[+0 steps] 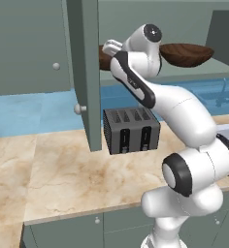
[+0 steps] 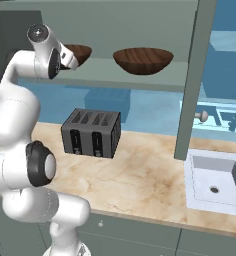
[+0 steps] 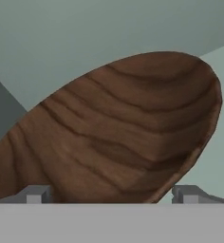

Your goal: Pick up the bowls from the cabinet and place each bowl in front of a stool on the dining counter.

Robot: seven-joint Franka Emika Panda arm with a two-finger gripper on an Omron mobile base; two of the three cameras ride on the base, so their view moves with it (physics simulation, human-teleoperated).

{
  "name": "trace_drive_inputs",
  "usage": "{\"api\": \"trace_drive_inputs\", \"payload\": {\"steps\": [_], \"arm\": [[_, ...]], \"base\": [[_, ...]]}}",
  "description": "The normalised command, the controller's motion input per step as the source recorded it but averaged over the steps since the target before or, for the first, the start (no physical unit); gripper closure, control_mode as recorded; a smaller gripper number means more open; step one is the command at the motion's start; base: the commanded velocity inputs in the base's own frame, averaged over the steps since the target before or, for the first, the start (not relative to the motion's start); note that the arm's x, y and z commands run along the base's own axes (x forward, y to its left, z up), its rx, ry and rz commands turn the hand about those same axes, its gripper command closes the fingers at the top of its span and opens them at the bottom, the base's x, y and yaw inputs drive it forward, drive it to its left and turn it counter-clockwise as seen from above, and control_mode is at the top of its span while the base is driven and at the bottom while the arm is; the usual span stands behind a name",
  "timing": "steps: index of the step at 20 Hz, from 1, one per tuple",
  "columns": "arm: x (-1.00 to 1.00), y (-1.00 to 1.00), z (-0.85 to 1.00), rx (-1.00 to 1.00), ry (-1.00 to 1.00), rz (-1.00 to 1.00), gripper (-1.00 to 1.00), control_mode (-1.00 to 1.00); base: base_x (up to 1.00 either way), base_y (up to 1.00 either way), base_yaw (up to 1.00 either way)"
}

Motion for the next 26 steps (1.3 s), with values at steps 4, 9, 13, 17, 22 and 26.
{"api": "trace_drive_inputs", "payload": {"steps": [4, 9, 13, 17, 22, 26], "arm": [[0.22, 0.06, 0.00, 0.00, 0.07, -0.02, -1.00, -1.00], [0.14, 0.02, -0.06, 0.00, 0.01, -0.01, -1.00, -1.00], [0.04, 0.01, -0.05, 0.00, 0.00, 0.00, 1.00, -1.00], [-0.06, 0.00, 0.00, 0.00, 0.00, 0.00, 1.00, -1.00], [-0.65, -0.27, 0.00, 0.00, 0.00, -0.09, 1.00, -1.00], [-1.00, -0.67, 0.00, 0.02, 0.00, -0.10, 1.00, -1.00]], "base": [[0.00, 0.00, 0.00], [0.00, 0.00, 0.00], [0.00, 0.00, 0.00], [0.00, 0.00, 0.00], [0.00, 0.00, 0.00], [0.00, 0.00, 0.00]]}}
